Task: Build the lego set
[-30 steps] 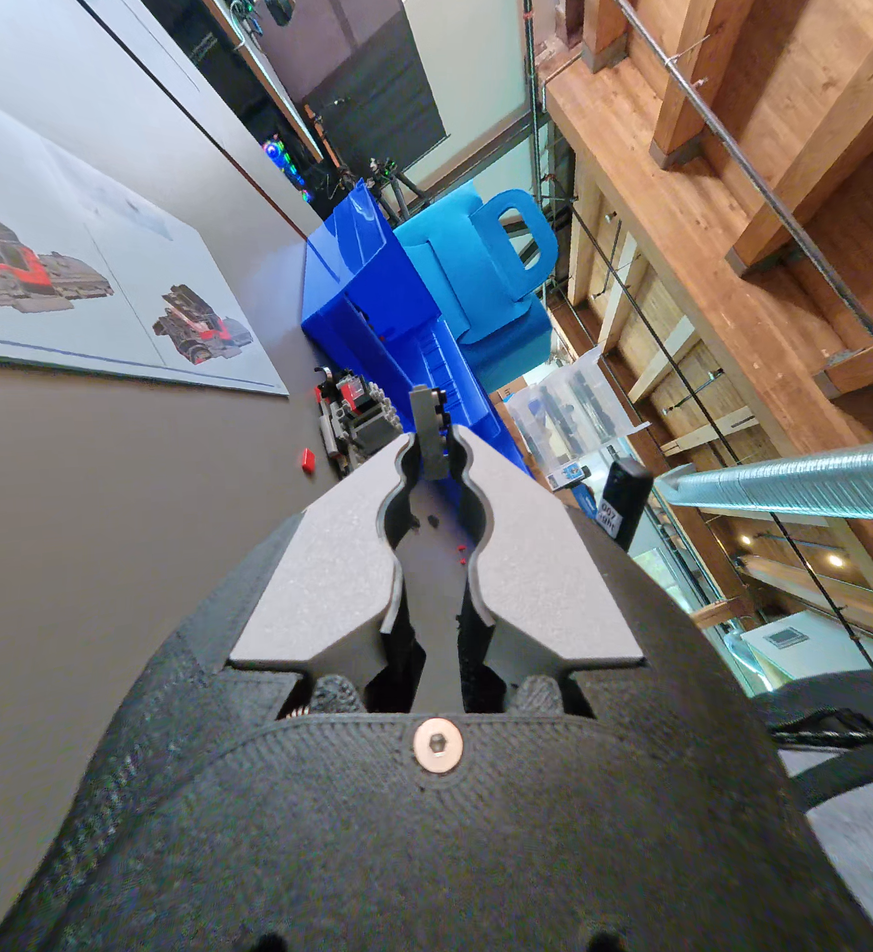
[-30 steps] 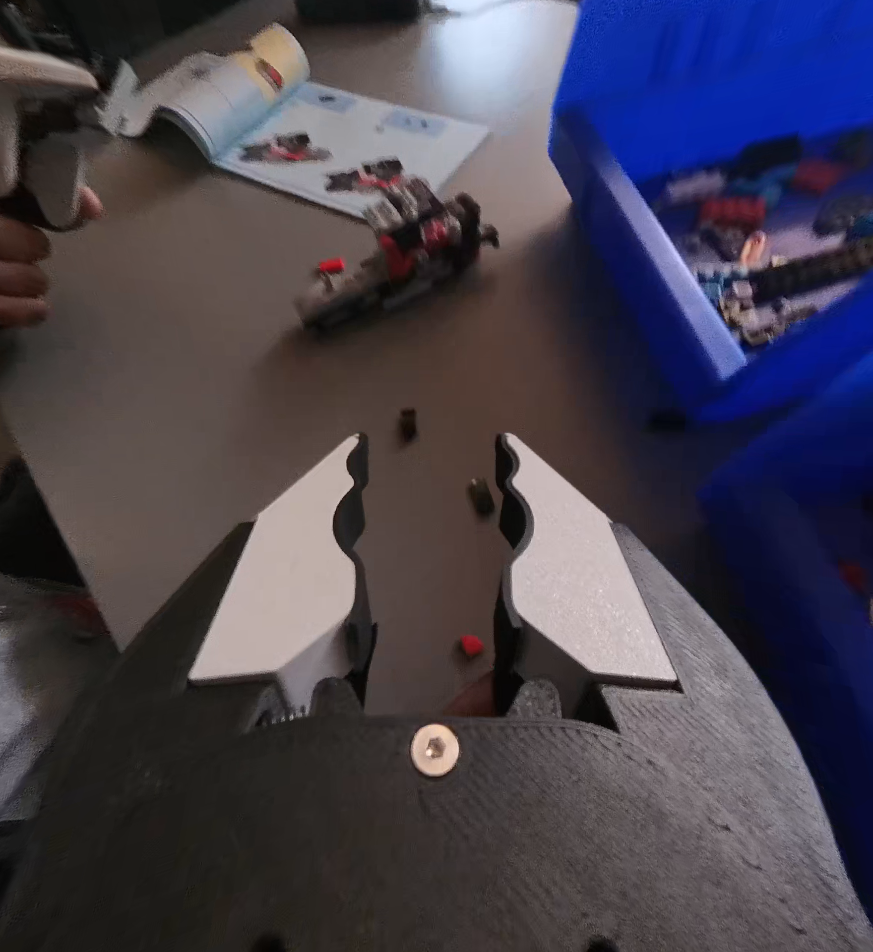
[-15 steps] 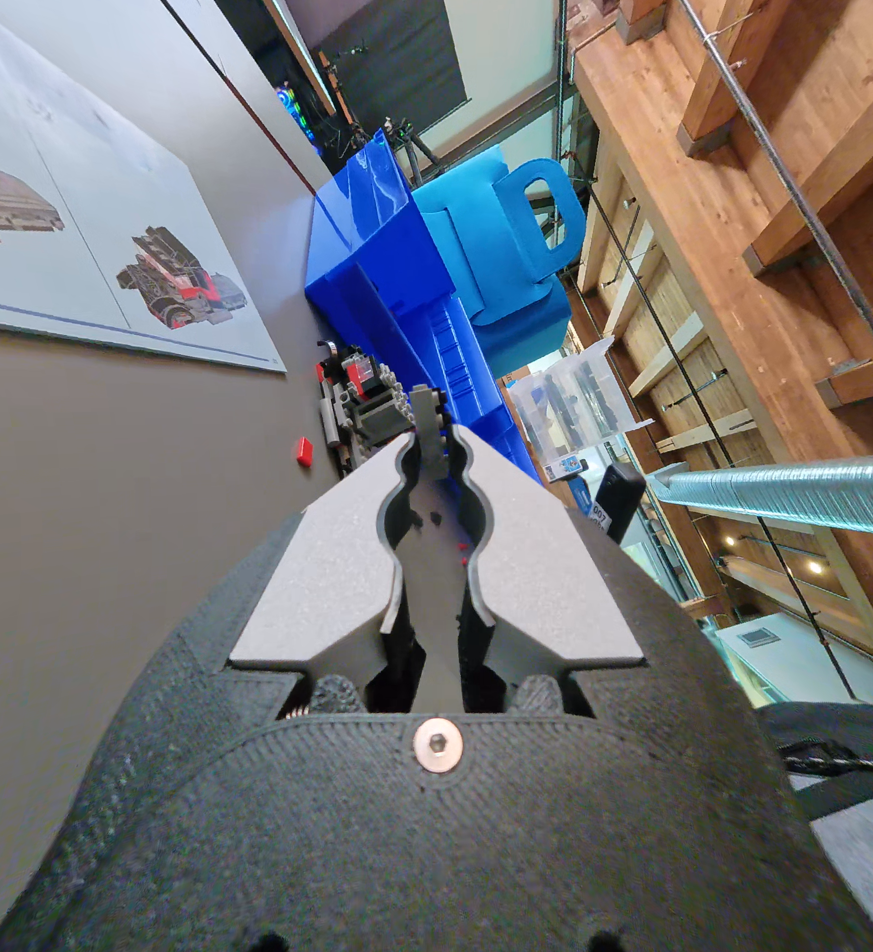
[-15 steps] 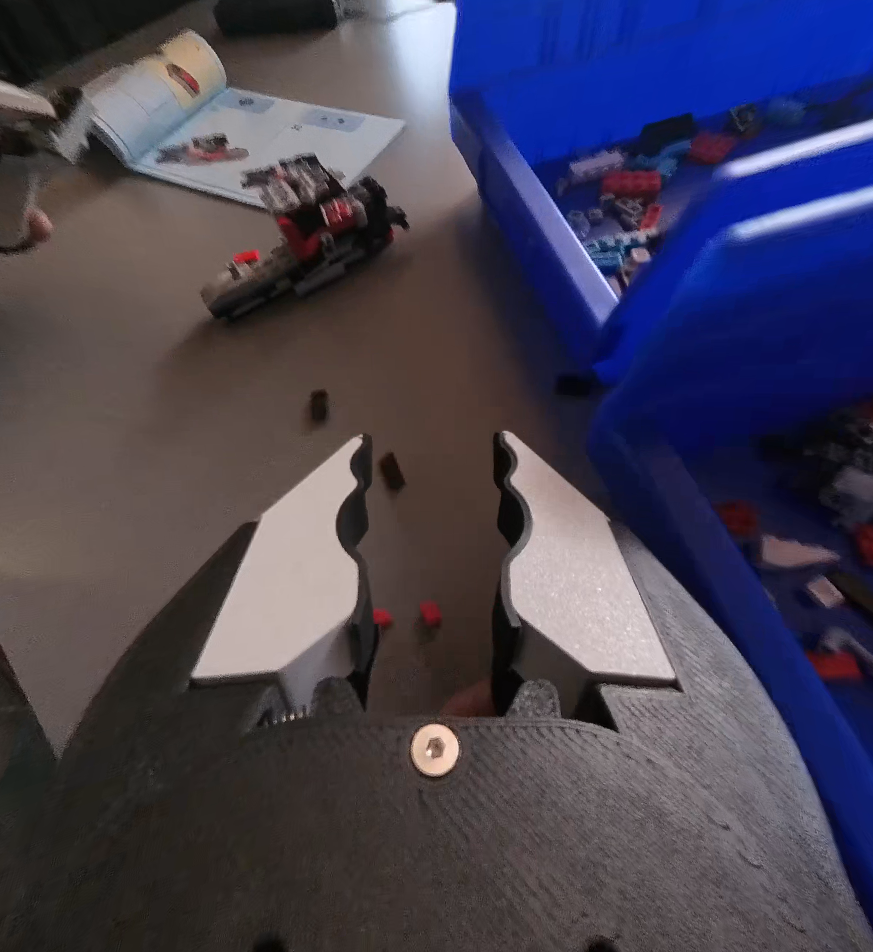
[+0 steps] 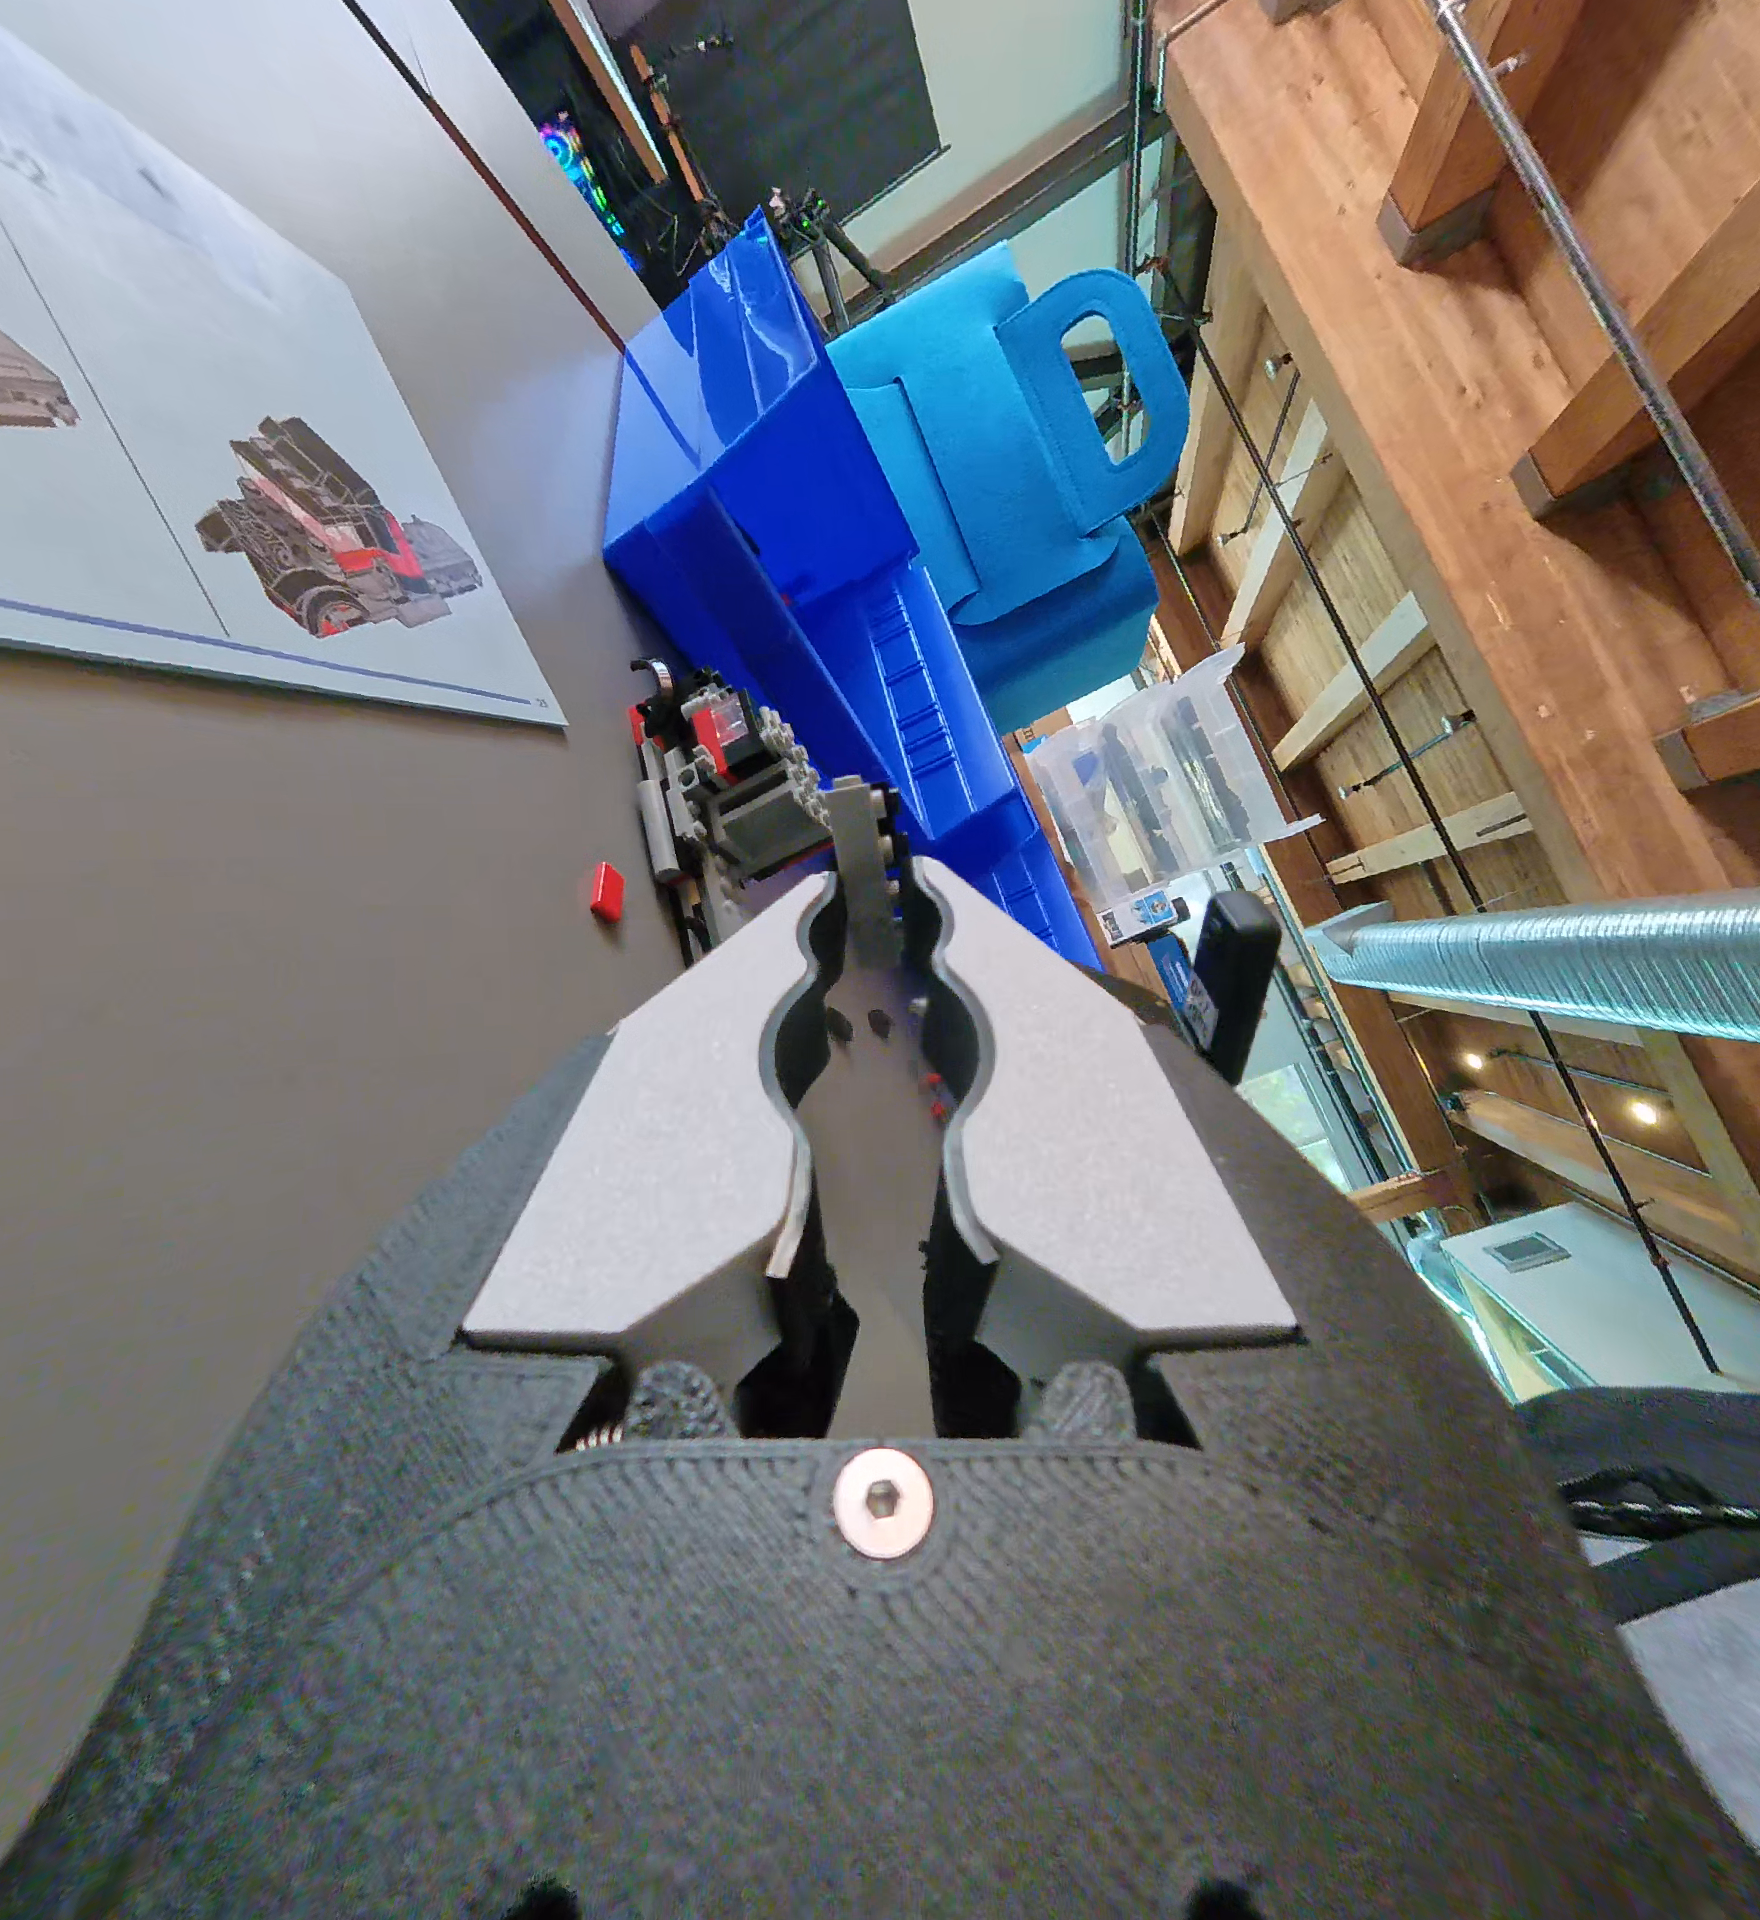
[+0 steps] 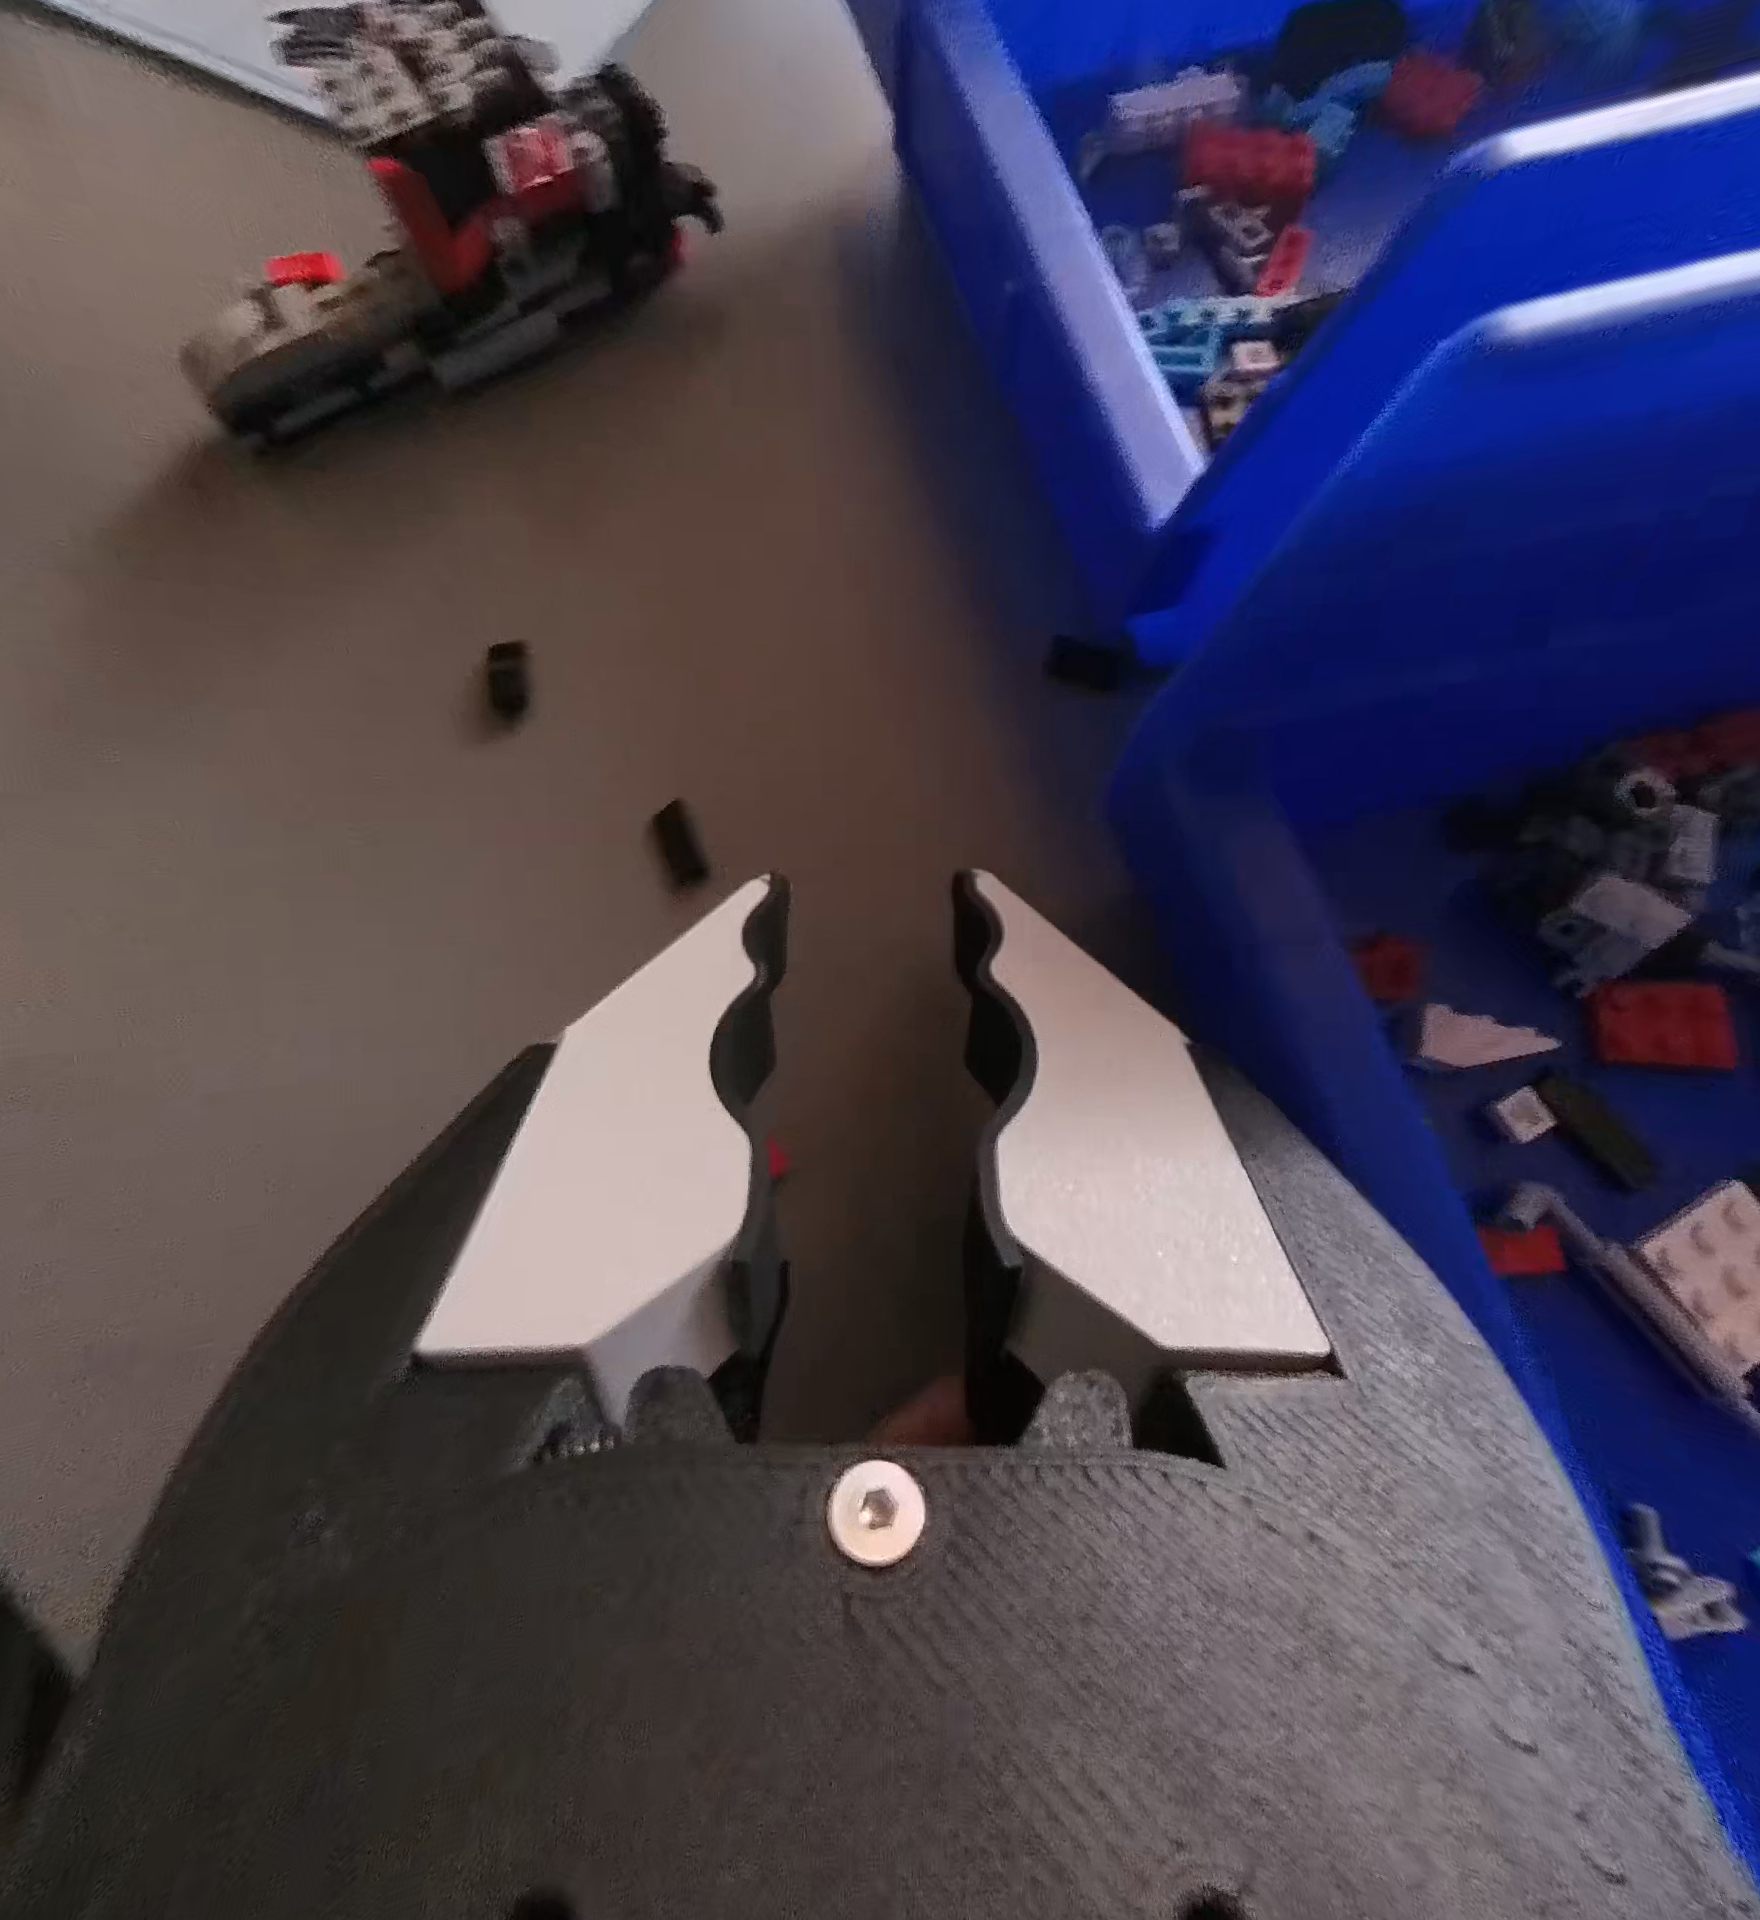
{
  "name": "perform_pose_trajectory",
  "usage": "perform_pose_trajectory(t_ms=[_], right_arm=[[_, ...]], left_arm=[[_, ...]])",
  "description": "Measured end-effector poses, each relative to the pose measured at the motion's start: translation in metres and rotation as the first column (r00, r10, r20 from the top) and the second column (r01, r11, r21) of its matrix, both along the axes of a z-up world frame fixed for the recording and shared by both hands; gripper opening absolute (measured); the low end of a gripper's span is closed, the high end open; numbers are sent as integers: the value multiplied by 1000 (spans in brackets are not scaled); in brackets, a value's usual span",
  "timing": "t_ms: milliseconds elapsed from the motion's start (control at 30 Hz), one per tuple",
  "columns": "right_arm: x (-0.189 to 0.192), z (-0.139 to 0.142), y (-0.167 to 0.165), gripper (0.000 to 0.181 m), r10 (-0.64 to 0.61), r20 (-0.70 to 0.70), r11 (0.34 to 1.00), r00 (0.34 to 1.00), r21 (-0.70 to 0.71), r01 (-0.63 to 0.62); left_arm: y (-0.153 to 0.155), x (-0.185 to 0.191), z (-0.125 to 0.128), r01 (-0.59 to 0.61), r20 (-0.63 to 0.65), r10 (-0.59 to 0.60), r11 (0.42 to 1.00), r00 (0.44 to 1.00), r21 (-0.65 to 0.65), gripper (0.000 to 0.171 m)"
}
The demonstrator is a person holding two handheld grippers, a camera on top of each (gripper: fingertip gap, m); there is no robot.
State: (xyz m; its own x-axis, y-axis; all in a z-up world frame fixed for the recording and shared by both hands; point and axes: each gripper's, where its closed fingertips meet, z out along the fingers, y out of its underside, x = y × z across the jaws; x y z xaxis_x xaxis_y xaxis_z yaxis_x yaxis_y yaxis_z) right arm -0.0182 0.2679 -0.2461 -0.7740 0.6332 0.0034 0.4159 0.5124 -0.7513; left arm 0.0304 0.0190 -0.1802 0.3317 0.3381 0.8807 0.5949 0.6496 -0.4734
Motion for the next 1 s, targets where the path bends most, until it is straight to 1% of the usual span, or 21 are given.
perform_pose_trajectory(t_ms=[67,133,300,333,400,433,533,600,833,1000], right_arm=[[-12,-1,-2,34,-42,-8,999,999,-1,42],[-19,-2,-7,35,-69,6,997,998,-30,69],[-23,5,-18,35,-89,-26,995,996,-39,88],[-27,6,-18,35,-117,-42,993,992,-29,116],[-38,7,-17,25,-207,-57,978,977,-18,207],[-43,7,-19,25,-245,-63,970,968,-15,244],[-54,4,-18,22,-316,-166,940,934,81,333],[-59,0,-18,22,-344,-190,920,920,128,370],[-67,-5,-18,14,-389,-196,888,900,178,423],[-70,-9,-18,13,-403,-193,872,895,215,439]], left_arm=[[0,1,1,-3,-6,3,1000,1000,0,11],[-1,3,1,-9,-10,9,1000,1000,-1,11],[0,8,2,-10,-9,10,1000,1000,18,11],[0,9,3,-9,-12,9,1000,1000,20,11],[1,10,4,-8,-18,8,1000,1000,20,11],[1,10,4,-8,-20,8,1000,1000,20,11],[0,10,6,-10,-30,11,1000,999,27,11],[1,12,7,-7,-33,8,999,999,43,11],[1,18,13,14,-58,-9,996,998,85,11],[1,21,17,41,-80,-32,992,996,117,11]])
